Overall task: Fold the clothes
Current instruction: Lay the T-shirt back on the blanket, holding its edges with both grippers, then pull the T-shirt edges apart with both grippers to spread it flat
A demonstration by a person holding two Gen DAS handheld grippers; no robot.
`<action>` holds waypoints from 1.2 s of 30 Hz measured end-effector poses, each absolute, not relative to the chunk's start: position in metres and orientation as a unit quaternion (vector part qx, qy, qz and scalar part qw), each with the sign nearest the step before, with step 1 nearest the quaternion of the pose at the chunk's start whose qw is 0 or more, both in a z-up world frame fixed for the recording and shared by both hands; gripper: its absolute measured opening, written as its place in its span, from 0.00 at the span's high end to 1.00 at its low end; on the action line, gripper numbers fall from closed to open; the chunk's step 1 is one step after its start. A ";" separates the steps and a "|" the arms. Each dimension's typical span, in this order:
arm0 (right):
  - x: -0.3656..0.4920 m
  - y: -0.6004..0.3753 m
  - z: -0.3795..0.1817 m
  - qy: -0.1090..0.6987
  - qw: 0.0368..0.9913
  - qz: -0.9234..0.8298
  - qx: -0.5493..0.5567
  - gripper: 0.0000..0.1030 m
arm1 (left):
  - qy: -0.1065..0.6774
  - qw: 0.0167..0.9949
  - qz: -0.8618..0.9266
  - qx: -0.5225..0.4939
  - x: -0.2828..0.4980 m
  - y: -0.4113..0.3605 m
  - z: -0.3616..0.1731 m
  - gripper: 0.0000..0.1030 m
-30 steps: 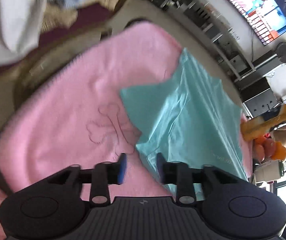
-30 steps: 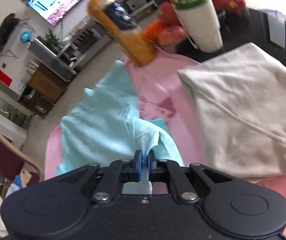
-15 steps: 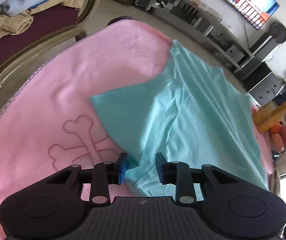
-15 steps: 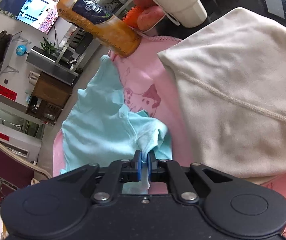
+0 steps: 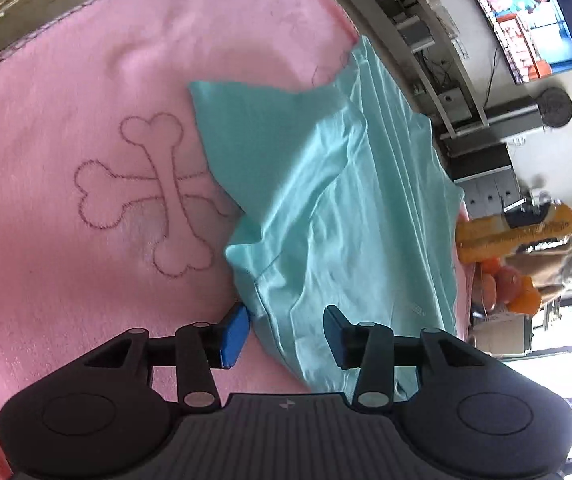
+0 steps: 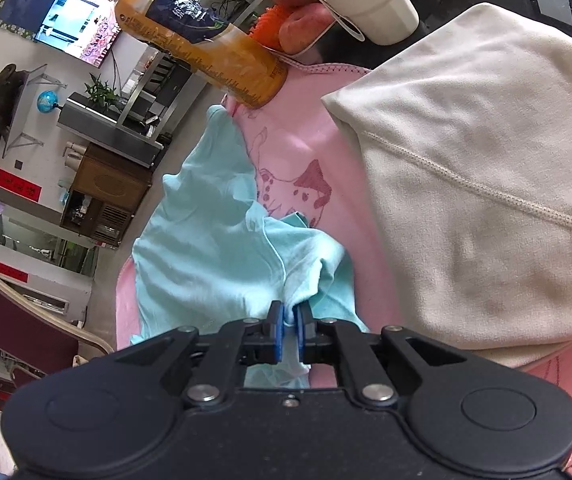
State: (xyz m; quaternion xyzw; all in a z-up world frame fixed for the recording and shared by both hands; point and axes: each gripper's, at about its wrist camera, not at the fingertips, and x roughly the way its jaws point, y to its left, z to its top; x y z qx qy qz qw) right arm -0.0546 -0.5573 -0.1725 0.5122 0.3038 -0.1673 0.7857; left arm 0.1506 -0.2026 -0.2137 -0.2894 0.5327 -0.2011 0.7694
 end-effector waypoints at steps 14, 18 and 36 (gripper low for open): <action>-0.055 -0.560 -0.179 0.308 0.776 -0.186 0.518 0.93 | 0.545 0.759 -0.169 -0.315 0.150 -0.201 -0.222 0.96; -0.054 -0.561 -0.180 0.307 0.776 -0.193 0.516 0.93 | 0.520 0.785 -0.156 -0.299 0.140 -0.196 -0.204 0.97; -0.075 -0.504 -0.122 0.271 0.845 -0.194 0.419 0.95 | 0.442 0.847 -0.129 -0.267 0.080 -0.143 -0.140 0.97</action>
